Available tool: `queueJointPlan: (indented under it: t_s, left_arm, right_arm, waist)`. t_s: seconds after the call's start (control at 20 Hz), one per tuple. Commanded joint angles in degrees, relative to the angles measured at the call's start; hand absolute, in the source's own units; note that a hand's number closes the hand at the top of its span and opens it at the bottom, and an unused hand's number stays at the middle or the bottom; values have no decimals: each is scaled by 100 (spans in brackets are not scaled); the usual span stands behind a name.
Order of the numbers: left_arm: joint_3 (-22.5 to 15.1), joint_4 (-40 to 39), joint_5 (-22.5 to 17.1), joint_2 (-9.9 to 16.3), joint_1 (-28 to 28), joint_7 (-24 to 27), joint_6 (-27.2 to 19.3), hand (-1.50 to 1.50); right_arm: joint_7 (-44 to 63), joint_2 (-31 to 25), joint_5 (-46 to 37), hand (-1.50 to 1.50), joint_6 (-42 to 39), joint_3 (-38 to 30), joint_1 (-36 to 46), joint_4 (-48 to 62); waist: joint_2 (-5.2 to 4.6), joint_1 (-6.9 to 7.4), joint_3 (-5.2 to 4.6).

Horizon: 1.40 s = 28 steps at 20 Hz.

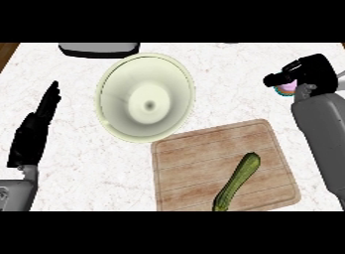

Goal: Pick the cupcake from the cutting board and place it in the tiered basket

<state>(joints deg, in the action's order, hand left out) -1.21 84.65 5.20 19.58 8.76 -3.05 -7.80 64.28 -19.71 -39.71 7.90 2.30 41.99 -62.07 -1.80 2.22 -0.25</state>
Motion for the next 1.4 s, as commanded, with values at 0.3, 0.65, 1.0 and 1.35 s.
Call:
queueJointPlan:
  t_s: [0.3,0.65,1.0,1.35]
  left_arm:
    - [-159,-28,41,-80,234,-7,88,0]
    - [-121,-101,40,28,434,-151,205,0]
    - [-51,-344,23,-82,450,-82,146,0]
    - [46,-252,-11,-115,24,170,106,0]
  right_arm:
    - [1548,-1178,-2703,150,1395,-547,1544,1135]
    - [2085,-1191,-4194,150,524,-583,2448,2235]
    - [1888,-1213,-4415,150,806,-1204,3324,2853]
    - [1414,-1519,-4842,150,610,-1443,3080,3688]
  waist:
    - [-24,357,-14]
    - [22,365,-6]
    - [22,226,17]
    - [80,76,21]
